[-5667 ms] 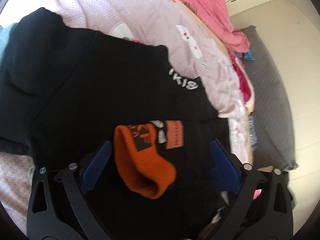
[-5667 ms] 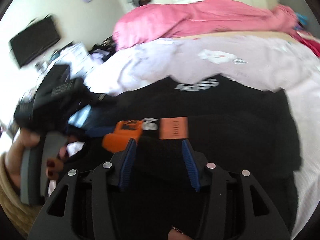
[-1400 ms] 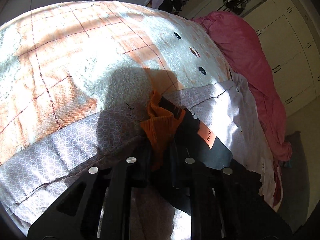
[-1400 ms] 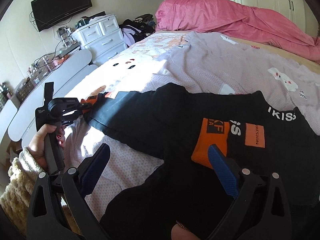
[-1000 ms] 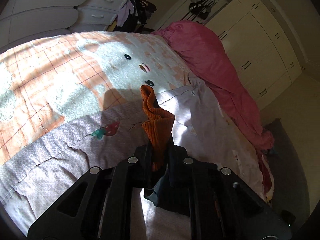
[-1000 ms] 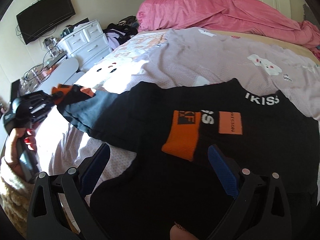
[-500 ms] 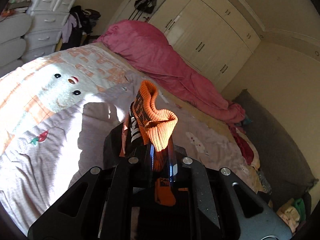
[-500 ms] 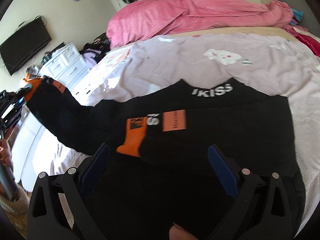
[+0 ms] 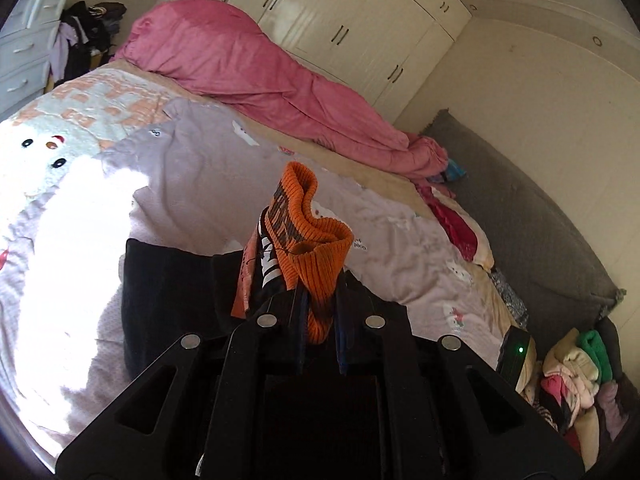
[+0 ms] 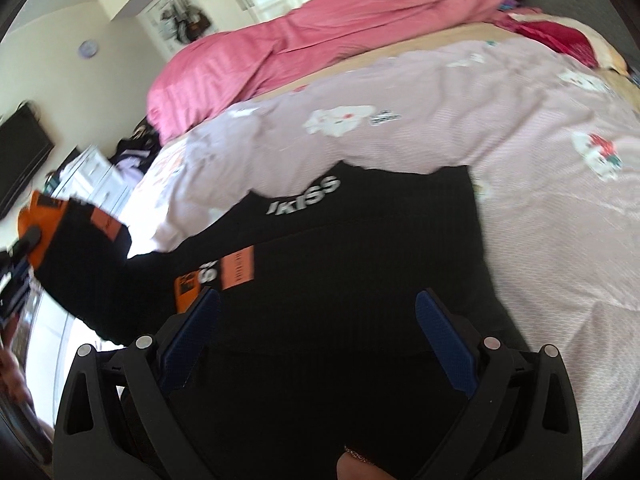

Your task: Fold small clothes

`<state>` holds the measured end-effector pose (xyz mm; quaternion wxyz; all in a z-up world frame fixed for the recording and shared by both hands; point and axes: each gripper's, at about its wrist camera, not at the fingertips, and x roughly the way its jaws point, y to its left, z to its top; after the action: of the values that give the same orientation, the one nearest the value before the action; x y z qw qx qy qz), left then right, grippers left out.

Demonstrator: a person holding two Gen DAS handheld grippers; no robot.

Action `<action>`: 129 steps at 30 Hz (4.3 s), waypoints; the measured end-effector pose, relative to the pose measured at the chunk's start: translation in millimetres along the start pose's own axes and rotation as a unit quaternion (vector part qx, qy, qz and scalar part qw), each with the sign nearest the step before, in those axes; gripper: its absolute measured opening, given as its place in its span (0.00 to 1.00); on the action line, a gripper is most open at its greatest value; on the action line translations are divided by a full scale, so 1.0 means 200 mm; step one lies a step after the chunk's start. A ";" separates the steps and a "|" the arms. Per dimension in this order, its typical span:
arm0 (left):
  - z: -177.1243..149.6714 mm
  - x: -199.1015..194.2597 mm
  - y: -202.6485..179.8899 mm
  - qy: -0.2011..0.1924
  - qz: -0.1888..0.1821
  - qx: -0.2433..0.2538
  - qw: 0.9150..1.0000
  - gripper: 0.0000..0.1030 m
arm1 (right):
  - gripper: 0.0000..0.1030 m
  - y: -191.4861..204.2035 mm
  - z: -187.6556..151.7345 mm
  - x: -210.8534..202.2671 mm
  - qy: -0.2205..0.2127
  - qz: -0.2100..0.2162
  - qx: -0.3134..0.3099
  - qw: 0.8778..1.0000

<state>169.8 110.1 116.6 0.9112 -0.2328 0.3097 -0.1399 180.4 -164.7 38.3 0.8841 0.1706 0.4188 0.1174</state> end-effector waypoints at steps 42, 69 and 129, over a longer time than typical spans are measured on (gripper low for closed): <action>-0.25 0.13 0.25 0.053 0.095 -0.018 0.994 0.51 | 0.17 0.03 -0.21 0.27 0.073 -0.013 -0.080 0.994; -0.27 0.55 0.16 0.125 0.110 0.050 0.985 0.51 | 0.34 -0.07 0.13 0.07 -0.048 -0.096 -0.145 0.984; -0.34 0.09 0.21 0.090 0.145 0.024 0.985 0.91 | 0.90 0.01 -0.14 -0.09 0.022 -0.019 -0.111 0.993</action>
<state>146.2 114.8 38.5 0.8957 -0.1498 0.4173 -0.0345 146.5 -163.5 35.9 0.8901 0.0612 0.4259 0.1503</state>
